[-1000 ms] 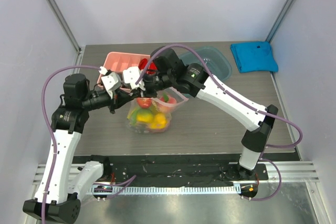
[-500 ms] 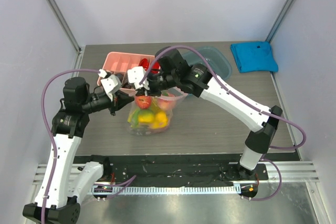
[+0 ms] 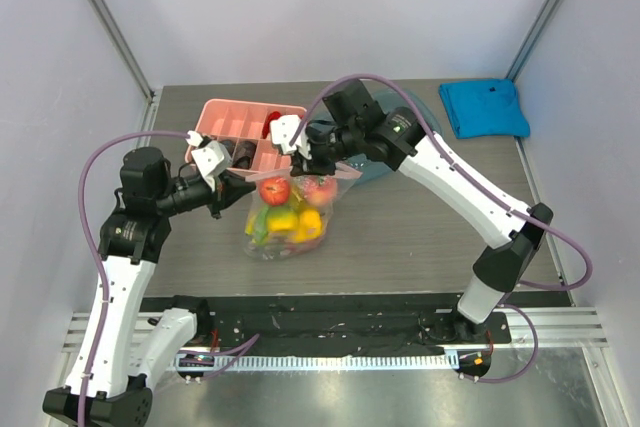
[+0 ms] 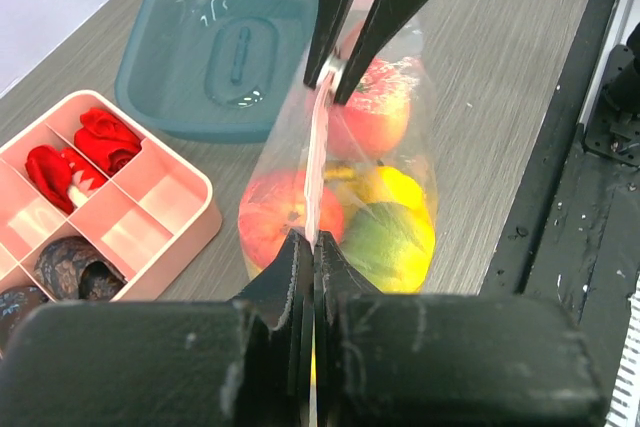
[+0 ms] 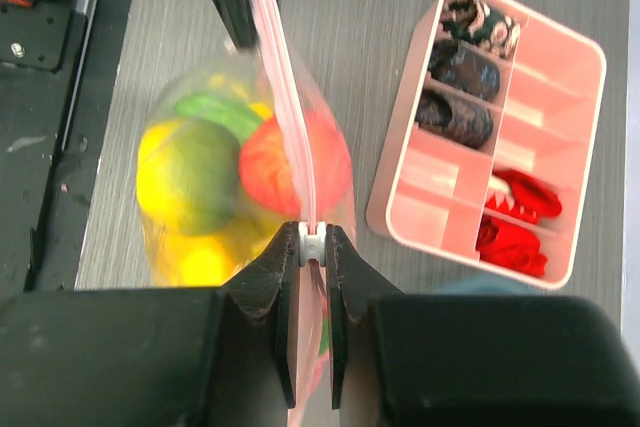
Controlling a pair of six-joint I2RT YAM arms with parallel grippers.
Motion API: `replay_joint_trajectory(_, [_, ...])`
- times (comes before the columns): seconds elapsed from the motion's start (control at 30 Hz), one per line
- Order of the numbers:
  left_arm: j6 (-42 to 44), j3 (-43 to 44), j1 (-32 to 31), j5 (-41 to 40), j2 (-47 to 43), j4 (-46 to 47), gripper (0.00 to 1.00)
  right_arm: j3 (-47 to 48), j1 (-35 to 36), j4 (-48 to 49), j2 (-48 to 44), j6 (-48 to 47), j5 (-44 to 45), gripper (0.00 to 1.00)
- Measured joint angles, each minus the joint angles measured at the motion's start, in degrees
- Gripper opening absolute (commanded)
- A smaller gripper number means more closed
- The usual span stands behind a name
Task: Place the food in the zip-top bag and seal the zipper
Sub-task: Zip the zipper food storage bag at the center of the board.
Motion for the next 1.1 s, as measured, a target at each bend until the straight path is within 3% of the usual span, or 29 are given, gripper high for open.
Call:
replay_joint_trajectory(0.57, [-4.46, -0.70, -0.15, -1.22, 0.39, 3.37, 0.00, -4.00, -10.34, -11.74, -3.30, -6.99, -0.20, 0.04])
replay_joint_trajectory(1.0, [-4.59, -0.92, -0.15, -1.01, 1.95, 5.33, 0.00, -13.00, -17.62, -17.97, -9.42, -12.07, 2.29, 0.05])
replay_joint_trajectory(1.1, [-4.55, -0.92, -0.31, 0.00, 2.56, 5.77, 0.00, -13.44, -18.49, -18.25, -9.70, -12.63, 2.19, 0.10])
